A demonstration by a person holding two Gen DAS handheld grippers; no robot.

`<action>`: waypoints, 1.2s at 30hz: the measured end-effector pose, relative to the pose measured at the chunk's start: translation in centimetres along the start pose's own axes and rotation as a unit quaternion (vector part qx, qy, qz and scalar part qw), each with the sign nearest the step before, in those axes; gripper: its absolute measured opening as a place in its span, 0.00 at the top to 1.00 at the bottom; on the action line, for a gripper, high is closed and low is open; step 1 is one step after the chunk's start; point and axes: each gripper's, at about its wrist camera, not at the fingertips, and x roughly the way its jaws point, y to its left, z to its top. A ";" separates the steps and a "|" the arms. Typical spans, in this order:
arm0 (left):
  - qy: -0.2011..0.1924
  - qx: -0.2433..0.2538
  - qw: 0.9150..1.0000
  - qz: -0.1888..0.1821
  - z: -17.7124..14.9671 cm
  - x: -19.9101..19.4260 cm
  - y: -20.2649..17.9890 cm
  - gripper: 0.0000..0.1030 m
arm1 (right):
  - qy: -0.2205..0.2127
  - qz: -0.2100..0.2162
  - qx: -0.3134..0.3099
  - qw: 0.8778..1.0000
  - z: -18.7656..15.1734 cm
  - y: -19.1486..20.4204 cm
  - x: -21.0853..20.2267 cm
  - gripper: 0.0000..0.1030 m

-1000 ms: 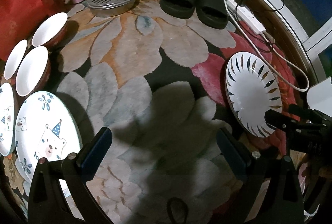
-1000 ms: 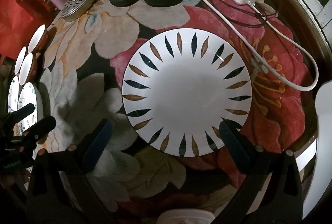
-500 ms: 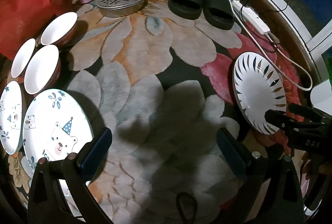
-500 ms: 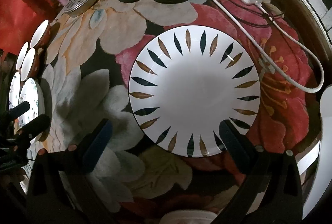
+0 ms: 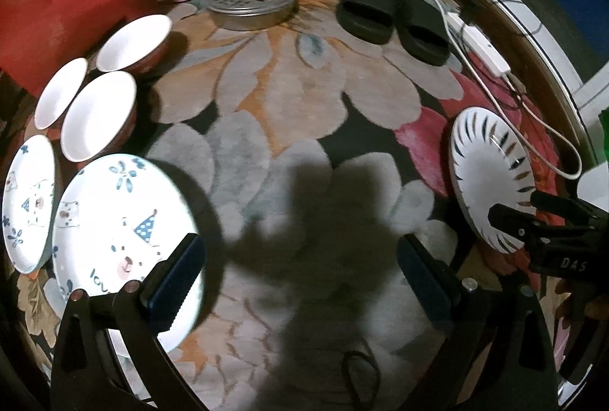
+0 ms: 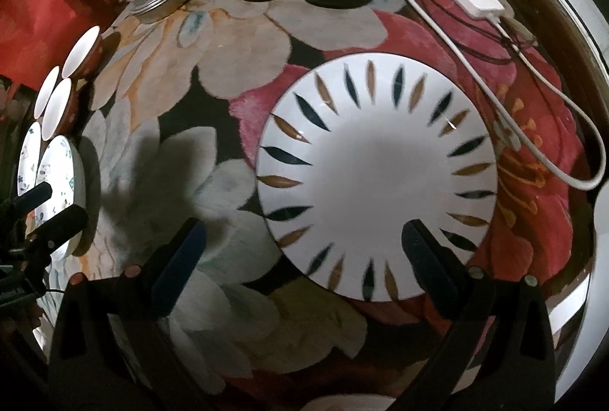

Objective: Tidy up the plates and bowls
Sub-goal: 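Open the left tool and move it back toward the bear-print plates, then grasp the rim of the larger bear-print 'lovable' plate with the left tool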

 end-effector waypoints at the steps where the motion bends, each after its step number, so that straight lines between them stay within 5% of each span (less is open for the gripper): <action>1: -0.002 -0.004 1.000 0.003 0.0 -0.1 0.4 0.02 | -0.002 0.002 -0.007 1.000 0.2 0.5 0.0 0.00; 13: -0.020 -0.075 0.996 0.044 -2.2 -1.7 8.1 0.02 | 0.001 0.056 -0.076 0.996 0.4 7.0 1.8 0.00; 22: -0.023 -0.159 0.984 0.076 -4.8 -2.7 16.1 0.02 | 0.023 0.121 -0.143 0.982 1.1 14.7 4.2 0.00; 32: -0.011 -0.218 0.972 0.091 -7.4 -2.2 22.2 0.02 | 0.055 0.128 -0.196 0.971 2.8 21.9 7.2 0.00; 35: -0.007 -0.239 0.967 0.086 -8.3 -1.7 23.4 0.03 | 0.056 0.133 -0.205 0.968 3.1 23.2 7.6 0.02; 36: -0.005 -0.243 0.967 0.083 -8.4 -1.5 23.5 0.05 | 0.057 0.133 -0.206 0.968 3.1 23.4 7.7 0.11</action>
